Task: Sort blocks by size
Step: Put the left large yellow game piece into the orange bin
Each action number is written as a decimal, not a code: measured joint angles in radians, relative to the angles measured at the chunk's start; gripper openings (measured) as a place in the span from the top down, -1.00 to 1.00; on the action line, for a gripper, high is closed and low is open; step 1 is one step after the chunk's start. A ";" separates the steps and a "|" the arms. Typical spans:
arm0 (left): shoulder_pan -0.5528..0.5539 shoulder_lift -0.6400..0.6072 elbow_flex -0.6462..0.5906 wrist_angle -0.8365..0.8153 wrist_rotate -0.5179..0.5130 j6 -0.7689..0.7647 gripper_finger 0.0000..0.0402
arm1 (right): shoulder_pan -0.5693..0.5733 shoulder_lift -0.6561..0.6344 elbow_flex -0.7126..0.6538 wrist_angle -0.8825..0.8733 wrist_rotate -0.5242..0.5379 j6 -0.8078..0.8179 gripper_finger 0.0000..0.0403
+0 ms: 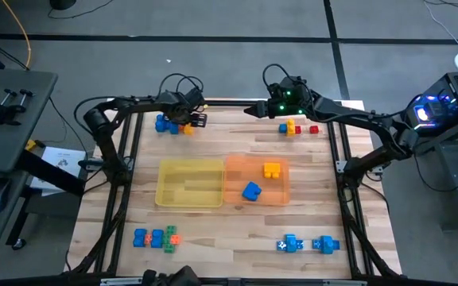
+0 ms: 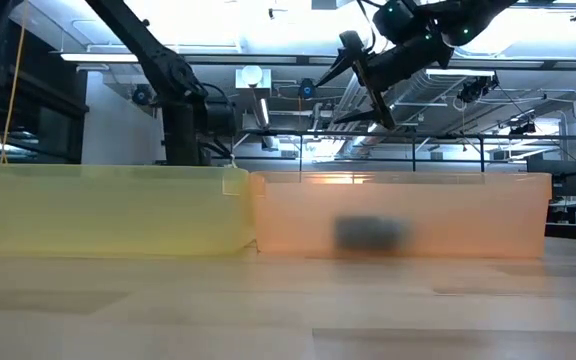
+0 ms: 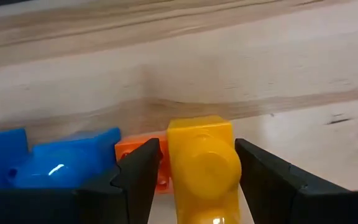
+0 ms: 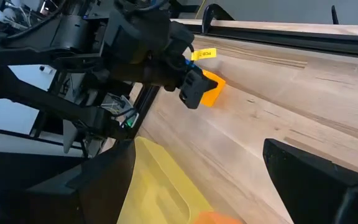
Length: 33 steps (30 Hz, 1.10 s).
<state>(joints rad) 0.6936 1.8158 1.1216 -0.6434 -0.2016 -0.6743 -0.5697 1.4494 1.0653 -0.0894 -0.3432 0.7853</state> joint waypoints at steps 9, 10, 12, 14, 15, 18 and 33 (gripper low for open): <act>-0.030 -0.025 -0.003 0.026 0.035 0.037 0.59 | 0.000 0.000 0.000 0.000 0.000 -0.012 -0.73; -0.030 -0.033 -0.003 0.027 0.041 0.044 0.59 | 0.000 0.000 0.000 0.001 0.000 -0.018 -0.73; -0.034 -0.061 -0.003 0.029 0.045 0.057 0.59 | 0.000 0.000 0.000 0.001 0.000 -0.026 -0.73; -0.034 -0.103 -0.003 0.029 0.045 0.067 0.59 | 0.000 0.000 0.000 0.001 -0.002 -0.026 -0.73; -0.034 -0.132 -0.003 0.028 0.045 0.070 0.59 | 0.000 0.000 0.000 0.002 -0.004 -0.027 -0.73; -0.038 -0.227 -0.003 0.050 0.058 0.124 0.59 | 0.000 0.000 0.000 0.023 -0.017 -0.025 -0.73; -0.499 -0.324 -0.003 0.584 0.207 0.386 0.59 | 0.000 -0.116 0.000 0.417 -0.200 0.002 -0.73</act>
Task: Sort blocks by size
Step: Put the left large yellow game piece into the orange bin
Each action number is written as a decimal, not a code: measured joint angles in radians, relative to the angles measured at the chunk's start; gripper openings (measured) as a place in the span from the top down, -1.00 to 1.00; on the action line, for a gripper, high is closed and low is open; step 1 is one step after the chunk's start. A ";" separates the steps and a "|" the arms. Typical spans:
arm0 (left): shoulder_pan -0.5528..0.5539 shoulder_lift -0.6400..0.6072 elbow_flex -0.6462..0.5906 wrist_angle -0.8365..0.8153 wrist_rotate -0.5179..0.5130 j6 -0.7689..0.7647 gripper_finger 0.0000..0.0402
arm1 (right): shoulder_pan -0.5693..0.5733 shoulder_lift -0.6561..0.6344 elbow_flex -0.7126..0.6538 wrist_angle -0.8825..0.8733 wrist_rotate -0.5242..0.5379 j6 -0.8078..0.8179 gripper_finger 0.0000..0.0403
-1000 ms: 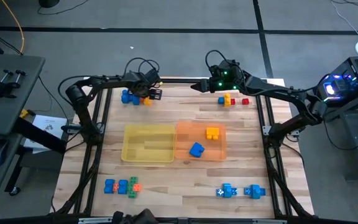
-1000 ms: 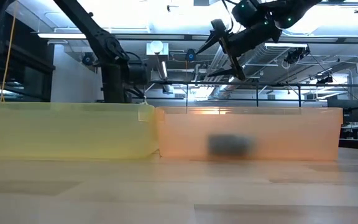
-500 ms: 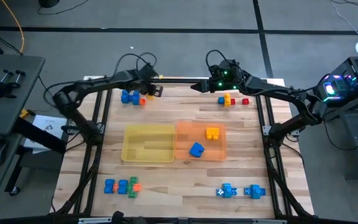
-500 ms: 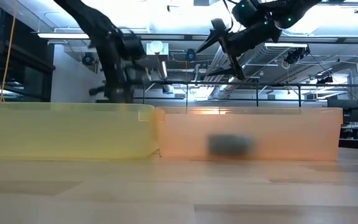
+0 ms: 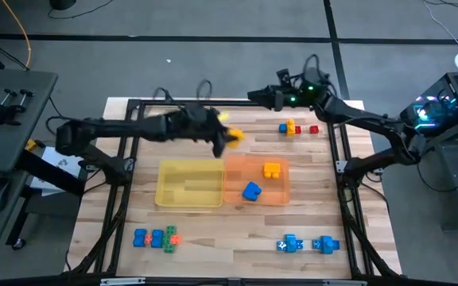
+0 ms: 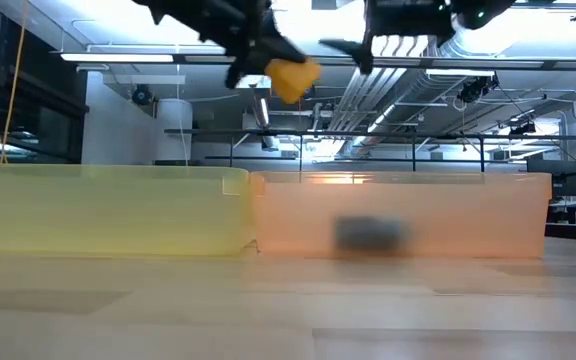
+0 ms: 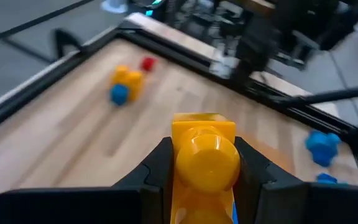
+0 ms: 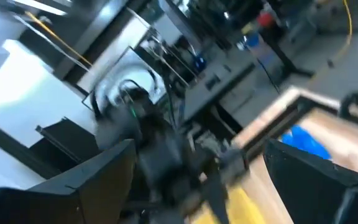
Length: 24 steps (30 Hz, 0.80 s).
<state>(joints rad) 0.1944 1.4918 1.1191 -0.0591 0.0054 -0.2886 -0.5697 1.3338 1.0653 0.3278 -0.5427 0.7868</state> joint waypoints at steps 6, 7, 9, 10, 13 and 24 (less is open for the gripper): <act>-0.064 0.155 0.000 0.254 0.037 0.002 0.59 | 0.000 -0.088 0.000 0.000 0.028 -0.038 -0.73; -0.071 0.179 0.000 0.277 0.058 -0.004 0.59 | 0.000 -0.102 0.000 -0.002 0.036 -0.044 -0.73; -0.085 0.218 0.000 0.329 0.090 -0.013 0.59 | 0.000 -0.127 0.000 -0.001 0.053 -0.058 -0.73; -0.092 0.234 0.000 0.342 0.100 -0.013 0.59 | 0.000 -0.139 0.000 -0.001 0.064 -0.062 -0.73; -0.110 0.276 0.000 0.373 0.135 -0.006 0.59 | 0.000 -0.168 0.000 -0.002 0.087 -0.073 -0.73; -0.159 0.317 0.000 0.372 0.134 0.083 0.59 | 0.000 -0.190 0.000 -0.032 0.135 -0.081 -0.73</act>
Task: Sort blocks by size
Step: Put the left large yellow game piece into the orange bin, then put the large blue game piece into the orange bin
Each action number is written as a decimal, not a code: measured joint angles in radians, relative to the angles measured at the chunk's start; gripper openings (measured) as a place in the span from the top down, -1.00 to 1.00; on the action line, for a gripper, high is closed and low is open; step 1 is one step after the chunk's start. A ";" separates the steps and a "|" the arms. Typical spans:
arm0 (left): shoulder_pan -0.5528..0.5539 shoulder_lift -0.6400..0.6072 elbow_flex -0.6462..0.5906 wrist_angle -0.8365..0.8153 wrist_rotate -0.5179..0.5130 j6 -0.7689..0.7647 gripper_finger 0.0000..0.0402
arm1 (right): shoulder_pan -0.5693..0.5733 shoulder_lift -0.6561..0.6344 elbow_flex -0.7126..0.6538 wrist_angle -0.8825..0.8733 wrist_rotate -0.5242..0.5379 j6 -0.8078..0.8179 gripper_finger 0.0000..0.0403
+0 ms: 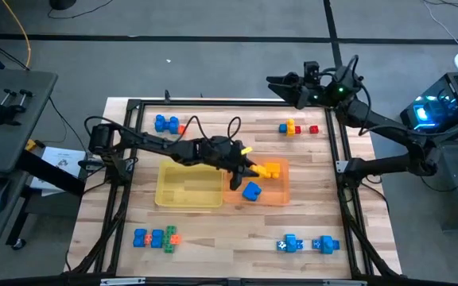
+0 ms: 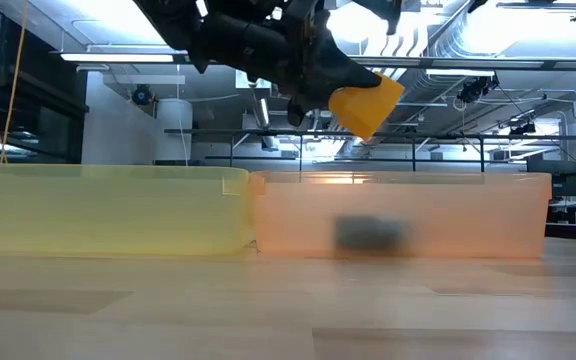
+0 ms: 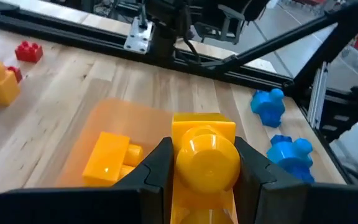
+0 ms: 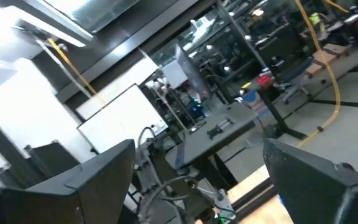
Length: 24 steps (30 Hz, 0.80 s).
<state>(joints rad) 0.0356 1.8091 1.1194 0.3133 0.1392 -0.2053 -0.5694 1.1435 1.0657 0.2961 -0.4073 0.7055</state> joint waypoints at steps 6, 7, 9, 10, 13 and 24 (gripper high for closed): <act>0.001 0.000 0.000 -0.007 -0.021 0.025 0.22 | 0.000 0.001 0.000 -0.015 0.011 -0.007 -0.73; 0.005 0.000 0.000 -0.010 -0.040 0.025 0.13 | 0.000 0.001 0.000 -0.015 0.011 -0.007 -0.73; 0.013 -0.011 0.000 -0.018 -0.062 0.026 -0.03 | 0.000 0.001 0.000 -0.016 0.011 -0.008 -0.73; 0.021 -0.021 0.004 -0.020 -0.063 0.026 -0.09 | 0.000 0.001 0.000 -0.015 0.011 -0.009 -0.73; 0.047 -0.043 0.052 -0.103 -0.065 0.043 -0.24 | 0.000 0.001 0.000 -0.015 0.011 -0.018 -0.73; 0.308 -0.367 0.004 -0.734 -0.399 -0.065 -0.31 | 0.000 0.001 0.000 -0.028 0.019 -0.057 -0.73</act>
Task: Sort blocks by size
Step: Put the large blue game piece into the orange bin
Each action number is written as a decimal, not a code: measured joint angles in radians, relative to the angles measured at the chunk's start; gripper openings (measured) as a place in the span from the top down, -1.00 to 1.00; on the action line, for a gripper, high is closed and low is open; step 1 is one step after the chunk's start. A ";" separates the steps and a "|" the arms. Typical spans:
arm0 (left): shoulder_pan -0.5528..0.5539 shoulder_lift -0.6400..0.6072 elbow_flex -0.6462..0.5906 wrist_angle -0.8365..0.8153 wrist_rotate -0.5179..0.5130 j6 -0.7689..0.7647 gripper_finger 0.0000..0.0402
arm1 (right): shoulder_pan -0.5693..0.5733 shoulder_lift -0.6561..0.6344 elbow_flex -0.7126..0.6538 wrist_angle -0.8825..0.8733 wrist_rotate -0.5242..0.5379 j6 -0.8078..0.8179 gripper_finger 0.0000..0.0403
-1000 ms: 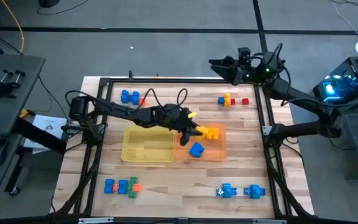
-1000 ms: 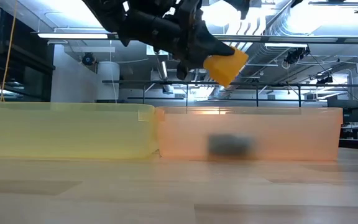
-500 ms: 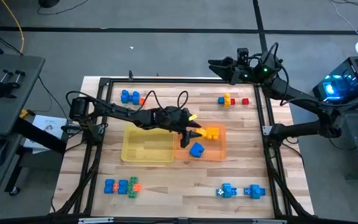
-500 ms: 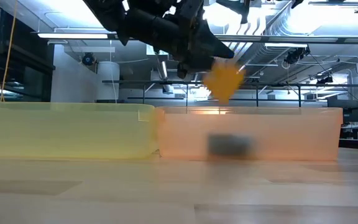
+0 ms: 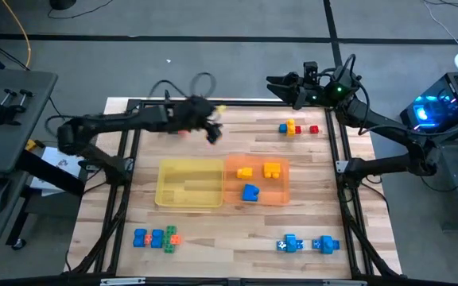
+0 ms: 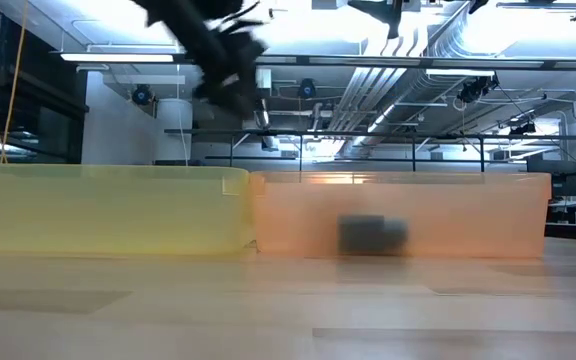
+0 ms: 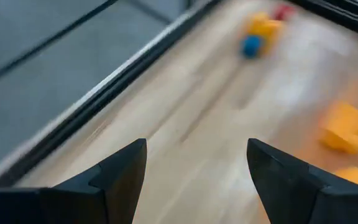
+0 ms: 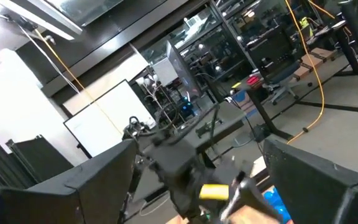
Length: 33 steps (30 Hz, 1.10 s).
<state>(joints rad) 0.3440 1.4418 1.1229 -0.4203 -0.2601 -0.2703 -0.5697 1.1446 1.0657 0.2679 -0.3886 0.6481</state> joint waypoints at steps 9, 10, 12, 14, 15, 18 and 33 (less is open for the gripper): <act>0.295 -0.172 -0.230 -0.261 0.008 -0.343 -0.25 | 0.000 0.000 0.000 -0.016 0.039 -0.002 -0.73; 0.319 -0.159 -0.230 -0.262 0.019 -0.326 -0.25 | 0.000 0.000 0.000 -0.023 0.039 -0.002 -0.73; 0.364 -0.120 -0.230 -0.260 0.031 -0.312 -0.24 | 0.000 0.000 0.000 -0.035 0.039 -0.002 -0.73; 0.398 -0.079 -0.230 -0.265 0.060 -0.314 -0.24 | 0.000 0.001 0.000 -0.046 0.039 -0.002 -0.73; 0.414 -0.059 -0.230 -0.260 0.086 -0.318 -0.24 | 0.000 0.001 0.000 -0.051 0.039 -0.002 -0.73; 0.441 0.006 -0.230 -0.262 0.120 -0.319 -0.24 | 0.000 0.001 0.000 -0.061 0.039 -0.002 -0.73; 0.437 0.148 -0.230 -0.243 0.098 -0.319 -0.12 | 0.000 0.001 0.000 -0.078 0.039 -0.002 -0.73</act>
<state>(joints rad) 0.7811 1.5902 0.8928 -0.6638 -0.1619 -0.5894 -0.5697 1.1454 1.0657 0.1901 -0.3496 0.6458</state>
